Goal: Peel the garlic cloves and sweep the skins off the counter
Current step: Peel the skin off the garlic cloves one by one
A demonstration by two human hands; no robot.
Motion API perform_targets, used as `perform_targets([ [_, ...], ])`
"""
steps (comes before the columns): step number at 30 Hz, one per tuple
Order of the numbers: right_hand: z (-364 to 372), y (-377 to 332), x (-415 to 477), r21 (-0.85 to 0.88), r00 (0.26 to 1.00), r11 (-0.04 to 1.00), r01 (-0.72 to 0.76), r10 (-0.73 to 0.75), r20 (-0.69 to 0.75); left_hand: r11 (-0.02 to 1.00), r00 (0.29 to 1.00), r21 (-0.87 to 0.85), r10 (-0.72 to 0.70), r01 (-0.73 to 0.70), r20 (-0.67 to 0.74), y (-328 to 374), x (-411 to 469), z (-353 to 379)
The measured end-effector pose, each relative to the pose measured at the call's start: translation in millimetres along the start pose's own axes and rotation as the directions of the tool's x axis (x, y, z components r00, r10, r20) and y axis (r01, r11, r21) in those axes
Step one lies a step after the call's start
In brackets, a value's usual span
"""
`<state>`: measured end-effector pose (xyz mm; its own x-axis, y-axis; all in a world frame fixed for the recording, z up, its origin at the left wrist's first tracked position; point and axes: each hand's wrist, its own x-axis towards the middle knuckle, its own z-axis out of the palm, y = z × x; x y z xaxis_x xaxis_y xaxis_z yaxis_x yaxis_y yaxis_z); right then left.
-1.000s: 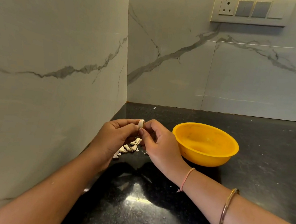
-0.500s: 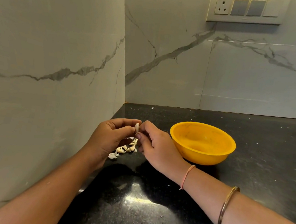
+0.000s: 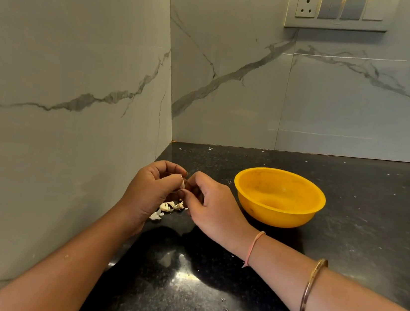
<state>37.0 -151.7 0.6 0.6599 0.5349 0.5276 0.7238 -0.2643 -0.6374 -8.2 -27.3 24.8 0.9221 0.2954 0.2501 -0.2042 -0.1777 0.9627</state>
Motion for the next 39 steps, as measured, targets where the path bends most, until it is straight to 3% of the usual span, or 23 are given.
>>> perform_targets([
  [10, 3.5, -3.5, 0.0, -0.004, 1.000, 1.000, -0.012, 0.012, 0.026, 0.999, 0.999, 0.014, -0.028, 0.029, -0.040, -6.0, 1.6, 1.4],
  [16, -1.4, 1.3, 3.4, -0.003, 0.989, 0.989, -0.150, 0.151, 0.011, 0.998, 0.990, 0.012, -0.058, 0.060, -0.128, -9.7, 6.1, -2.2],
  [22, -13.0, -1.1, 4.0, -0.255, 0.990, 0.962, -0.099, 0.120, 0.069, 0.972, 0.978, 0.234, 0.014, 0.036, -0.206, -11.2, 11.0, -9.1],
  [26, -17.5, -9.2, 5.9, -0.423, 0.975, 0.904, -0.066, 0.149, 0.166, 0.932, 0.989, 0.361, 0.021, 0.034, -0.147, -10.3, 10.4, -8.2],
  [35, -28.8, -13.5, 3.1, -0.602, 0.908, 0.796, -0.065, 0.297, 0.295, 0.893, 0.994, 0.451, 0.045, 0.004, -0.098, -12.9, 8.5, -10.9],
  [39, -20.4, -5.5, -1.4, -0.637, 0.927, 0.770, -0.039, 0.266, 0.264, 0.876, 0.994, 0.481, 0.065, -0.014, -0.088, -14.2, 10.3, -11.3],
])
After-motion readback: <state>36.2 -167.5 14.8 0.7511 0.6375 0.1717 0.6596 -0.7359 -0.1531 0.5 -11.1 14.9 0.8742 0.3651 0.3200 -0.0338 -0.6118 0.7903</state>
